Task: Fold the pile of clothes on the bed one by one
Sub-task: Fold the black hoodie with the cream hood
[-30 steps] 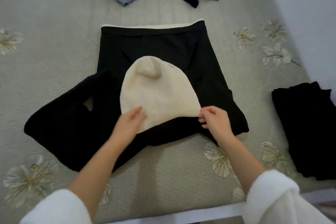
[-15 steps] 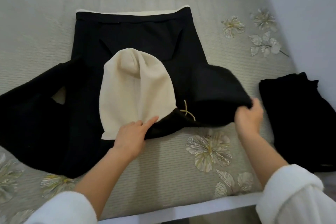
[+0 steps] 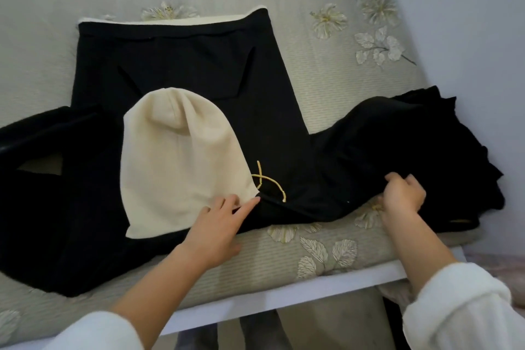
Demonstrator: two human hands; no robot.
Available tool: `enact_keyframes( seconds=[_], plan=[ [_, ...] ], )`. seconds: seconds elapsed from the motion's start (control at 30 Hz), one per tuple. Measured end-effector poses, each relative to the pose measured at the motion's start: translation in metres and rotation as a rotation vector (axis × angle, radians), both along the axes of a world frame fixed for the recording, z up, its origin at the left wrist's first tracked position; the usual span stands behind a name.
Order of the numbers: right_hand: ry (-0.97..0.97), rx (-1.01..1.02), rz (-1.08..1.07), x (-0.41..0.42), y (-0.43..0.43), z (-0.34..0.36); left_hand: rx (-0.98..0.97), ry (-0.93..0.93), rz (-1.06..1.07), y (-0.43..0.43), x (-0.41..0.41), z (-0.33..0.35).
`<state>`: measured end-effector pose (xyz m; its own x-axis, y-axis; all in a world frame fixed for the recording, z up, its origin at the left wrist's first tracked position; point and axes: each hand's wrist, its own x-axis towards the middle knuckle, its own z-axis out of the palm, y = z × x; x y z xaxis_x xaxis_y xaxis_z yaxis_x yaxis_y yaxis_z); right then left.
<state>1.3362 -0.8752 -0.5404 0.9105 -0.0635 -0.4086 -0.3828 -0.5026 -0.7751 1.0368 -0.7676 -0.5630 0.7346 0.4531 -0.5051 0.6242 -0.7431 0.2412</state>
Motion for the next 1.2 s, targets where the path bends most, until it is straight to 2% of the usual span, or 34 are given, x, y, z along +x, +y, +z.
enact_keyframes(
  seconds=[0.1, 0.27, 0.33, 0.43, 0.5, 0.63, 0.77, 0.83, 0.93, 1.0, 1.03, 1.1, 1.13, 1.2],
  plan=[
    [-0.204, -0.091, 0.065, 0.014, -0.004, 0.011, 0.063, 0.026, 0.038, -0.009, 0.027, -0.003],
    [-0.407, -0.088, 0.130, 0.038, -0.018, 0.037, -0.140, 0.229, -0.070, 0.000, 0.051, 0.007],
    [-0.457, -0.011, 0.192, 0.040, -0.019, 0.052, -0.177, 0.243, -0.050, -0.001, 0.060, 0.012],
    [-0.525, 0.120, 0.245, 0.043, -0.012, 0.067, -0.178, -0.035, 0.083, -0.012, 0.079, 0.011],
    [-0.622, 0.109, 0.316, 0.044, -0.001, 0.077, -0.281, -0.234, 0.209, -0.026, 0.096, 0.006],
    [-0.834, 0.036, 0.616, 0.039, 0.026, 0.092, -0.541, -0.307, 0.306, -0.049, 0.130, -0.004],
    [-0.893, 0.020, 0.835, 0.022, 0.073, 0.108, -0.838, -0.557, 0.770, -0.035, 0.141, -0.001],
    [-0.885, 0.003, 0.911, 0.008, 0.104, 0.117, -0.917, -0.683, 0.936, -0.011, 0.136, 0.010],
    [-0.849, -0.088, 0.962, -0.024, 0.156, 0.127, -0.971, -0.804, 0.985, 0.033, 0.121, 0.035],
    [-0.777, -0.002, 1.017, -0.047, 0.191, 0.133, -1.058, -0.914, 1.054, 0.061, 0.112, 0.050],
    [-0.673, 0.092, 1.090, -0.057, 0.206, 0.135, -1.119, -0.989, 1.125, 0.075, 0.107, 0.055],
    [-0.325, 0.293, 1.327, -0.073, 0.226, 0.135, -1.251, -1.167, 1.341, 0.100, 0.096, 0.058],
    [-0.197, 0.333, 1.435, -0.075, 0.230, 0.130, -1.306, -1.244, 1.454, 0.111, 0.090, 0.057],
    [-0.167, 0.247, 1.526, -0.069, 0.222, 0.112, -1.347, -1.273, 1.588, 0.126, 0.077, 0.049]
  ],
)
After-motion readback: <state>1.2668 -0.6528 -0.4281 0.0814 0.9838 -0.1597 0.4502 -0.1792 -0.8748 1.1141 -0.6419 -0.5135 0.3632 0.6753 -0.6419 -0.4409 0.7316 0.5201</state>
